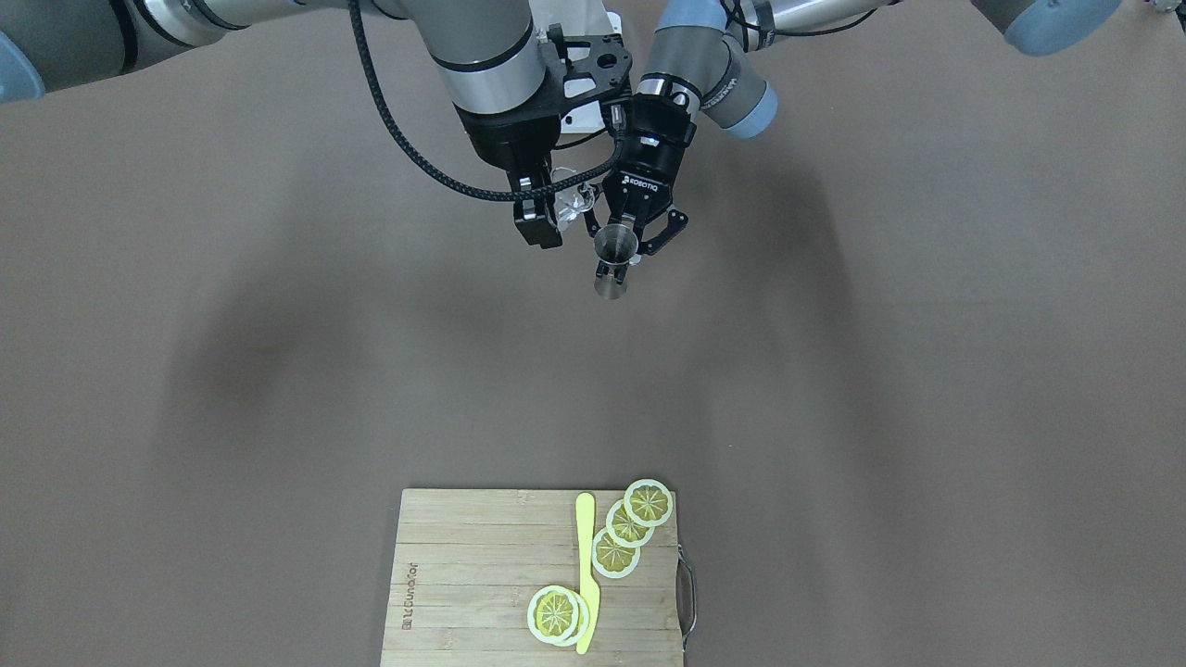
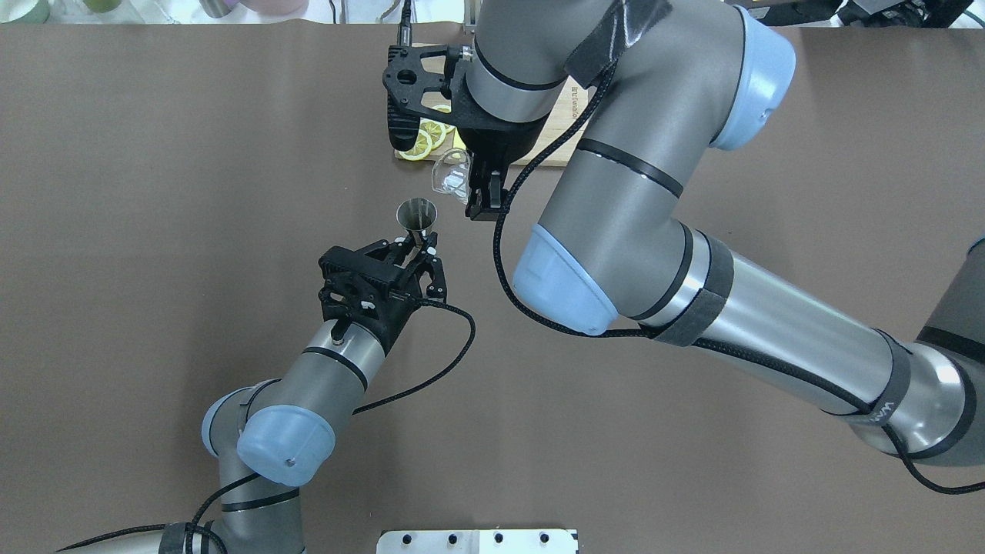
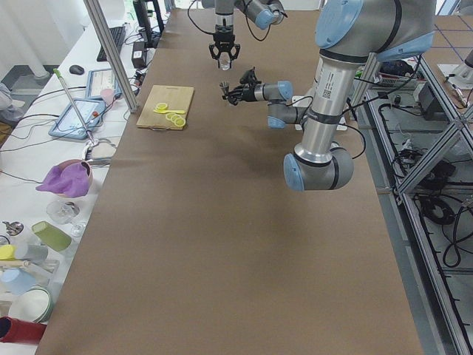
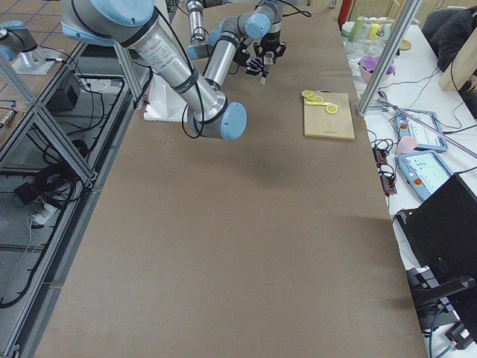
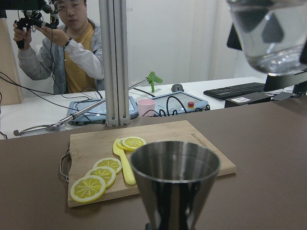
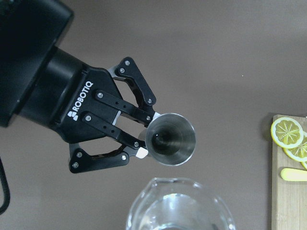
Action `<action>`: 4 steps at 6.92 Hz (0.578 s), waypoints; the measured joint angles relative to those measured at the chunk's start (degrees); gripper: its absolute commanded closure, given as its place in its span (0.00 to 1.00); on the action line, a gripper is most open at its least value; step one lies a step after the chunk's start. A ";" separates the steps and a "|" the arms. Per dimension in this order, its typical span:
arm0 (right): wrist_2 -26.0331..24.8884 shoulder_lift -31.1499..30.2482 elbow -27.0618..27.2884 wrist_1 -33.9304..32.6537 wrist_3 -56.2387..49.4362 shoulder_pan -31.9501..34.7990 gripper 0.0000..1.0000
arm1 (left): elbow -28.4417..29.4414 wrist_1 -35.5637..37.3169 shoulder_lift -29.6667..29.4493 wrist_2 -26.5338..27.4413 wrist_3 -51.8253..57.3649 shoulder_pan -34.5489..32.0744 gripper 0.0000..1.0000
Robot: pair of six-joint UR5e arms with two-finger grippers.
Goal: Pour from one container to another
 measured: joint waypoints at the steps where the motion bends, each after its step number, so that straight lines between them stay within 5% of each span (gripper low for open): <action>1: -0.99 -0.42 0.24 -0.11 -0.01 -0.76 1.00 | -0.10 0.00 0.04 0.00 0.00 0.05 1.00; 4: -1.63 -0.29 0.25 -2.35 -0.20 -1.38 1.00 | -0.70 -0.02 0.31 0.06 0.02 0.60 1.00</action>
